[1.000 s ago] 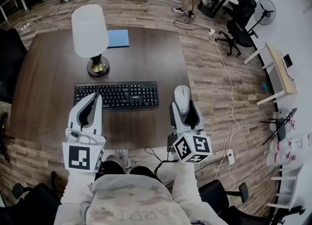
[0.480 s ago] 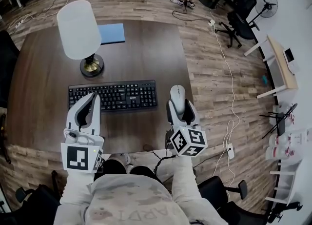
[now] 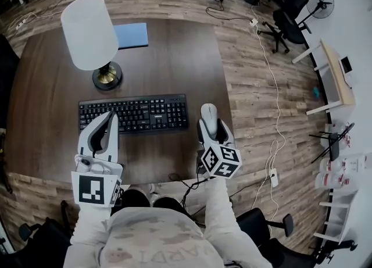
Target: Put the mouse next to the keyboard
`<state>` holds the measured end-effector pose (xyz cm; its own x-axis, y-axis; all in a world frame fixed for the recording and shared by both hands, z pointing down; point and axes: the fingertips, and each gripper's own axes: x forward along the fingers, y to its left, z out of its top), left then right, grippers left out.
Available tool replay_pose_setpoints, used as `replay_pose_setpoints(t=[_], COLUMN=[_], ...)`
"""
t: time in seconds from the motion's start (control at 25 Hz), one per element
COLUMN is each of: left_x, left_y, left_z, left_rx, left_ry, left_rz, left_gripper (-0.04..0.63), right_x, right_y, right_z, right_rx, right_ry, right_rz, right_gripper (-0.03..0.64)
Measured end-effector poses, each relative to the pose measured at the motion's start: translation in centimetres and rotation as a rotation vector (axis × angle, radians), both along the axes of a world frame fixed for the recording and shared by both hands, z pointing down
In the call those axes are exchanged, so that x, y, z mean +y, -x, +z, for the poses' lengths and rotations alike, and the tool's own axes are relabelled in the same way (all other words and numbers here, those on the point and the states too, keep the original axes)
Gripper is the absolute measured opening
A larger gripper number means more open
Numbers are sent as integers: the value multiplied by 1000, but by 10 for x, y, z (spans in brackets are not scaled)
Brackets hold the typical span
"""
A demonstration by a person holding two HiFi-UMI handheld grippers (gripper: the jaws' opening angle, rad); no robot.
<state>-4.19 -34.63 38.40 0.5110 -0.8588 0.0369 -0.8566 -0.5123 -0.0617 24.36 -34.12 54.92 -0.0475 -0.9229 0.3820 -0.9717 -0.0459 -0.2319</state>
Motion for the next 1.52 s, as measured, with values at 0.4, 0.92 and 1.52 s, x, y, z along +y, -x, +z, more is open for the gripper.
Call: replay_pose_setpoints(t=[0.4,0.92,1.52], left_x=[-11,-22,-27], left_y=[12,24,39], left_z=[10,17,26], left_rx=[-13,-19,-25], left_ry=[23,43,60], left_rz=[-27,-51,-77], left_gripper=[6,6,6], right_x=[-16,-36,-47], right_y=[-7,-17,-17], right_z=[47,85,114], right_rx=[11,46,86], right_ry=[111,225,340], right_rz=[11,23,28], right_gripper=[305,305,307])
